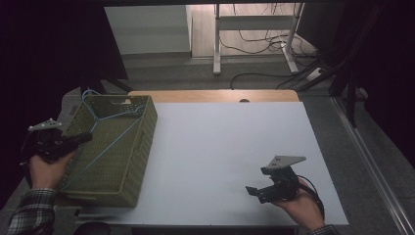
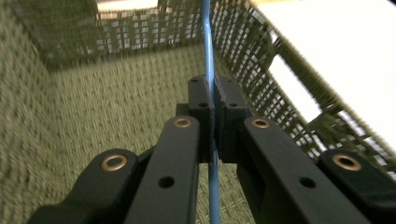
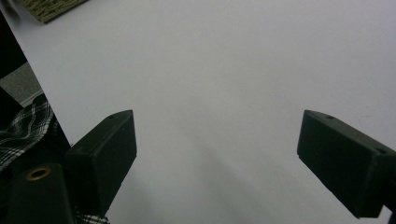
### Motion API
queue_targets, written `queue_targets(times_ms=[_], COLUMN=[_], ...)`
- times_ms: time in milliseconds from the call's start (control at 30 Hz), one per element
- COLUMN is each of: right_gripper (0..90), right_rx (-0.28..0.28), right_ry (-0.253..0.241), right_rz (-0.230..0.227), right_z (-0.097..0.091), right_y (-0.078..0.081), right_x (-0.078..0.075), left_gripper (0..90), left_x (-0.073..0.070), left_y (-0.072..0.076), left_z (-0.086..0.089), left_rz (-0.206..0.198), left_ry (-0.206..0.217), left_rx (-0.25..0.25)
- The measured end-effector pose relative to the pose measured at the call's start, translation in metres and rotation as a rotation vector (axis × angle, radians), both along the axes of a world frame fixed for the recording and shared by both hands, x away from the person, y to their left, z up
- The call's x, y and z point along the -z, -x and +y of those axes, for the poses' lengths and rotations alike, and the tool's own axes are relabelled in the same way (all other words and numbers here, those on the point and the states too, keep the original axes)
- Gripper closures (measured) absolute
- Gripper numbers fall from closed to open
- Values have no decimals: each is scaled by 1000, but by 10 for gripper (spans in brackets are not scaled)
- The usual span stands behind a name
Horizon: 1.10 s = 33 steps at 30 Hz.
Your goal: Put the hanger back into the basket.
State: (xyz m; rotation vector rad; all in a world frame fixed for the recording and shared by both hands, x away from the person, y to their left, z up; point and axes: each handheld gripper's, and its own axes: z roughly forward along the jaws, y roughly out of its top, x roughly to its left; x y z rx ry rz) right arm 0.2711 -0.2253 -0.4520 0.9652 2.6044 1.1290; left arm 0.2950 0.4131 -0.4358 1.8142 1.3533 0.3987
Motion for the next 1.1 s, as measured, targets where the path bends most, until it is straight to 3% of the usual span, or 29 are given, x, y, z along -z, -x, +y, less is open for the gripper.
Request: queue_targets(times_ms=[133, 267, 367, 500, 600, 733, 833, 967, 1100], right_gripper=[119, 119, 119, 118, 117, 111, 87, 67, 35], right_rx=[-3, -2, -6, -4, 0, 6, 27, 49, 83], right_ry=[6, 8, 12, 10, 7, -3, 4, 4, -5], right_rz=[2, 7, 6, 5, 1, -5, -25, -35, -32], right_z=[0, 1, 1, 1, 0, 0, 0, -2, -7], right_y=[0, 0, 0, 1, 1, 4, 7, 9, 11], right_x=[1, 2, 2, 2, 2, 1, 1, 1, 0], left_gripper=[870, 868, 857, 750, 613, 445, 285, 193, 98], left_x=[12, 17, 18, 13, 7, -1, -6, -11, -15], left_y=[-4, -7, -8, -5, -1, 8, 15, 27, 38], left_z=[2, 4, 5, 7, 6, -3, -19, -46, -67], left_rz=[54, 83, 102, 72, 48, 7, -7, -31, -20], left_ry=[1, -5, -36, -28, -23, 33, 19, -6, -6], left_rx=[-12, -41, -81, -107, -116, -64, -9, 87, 172])
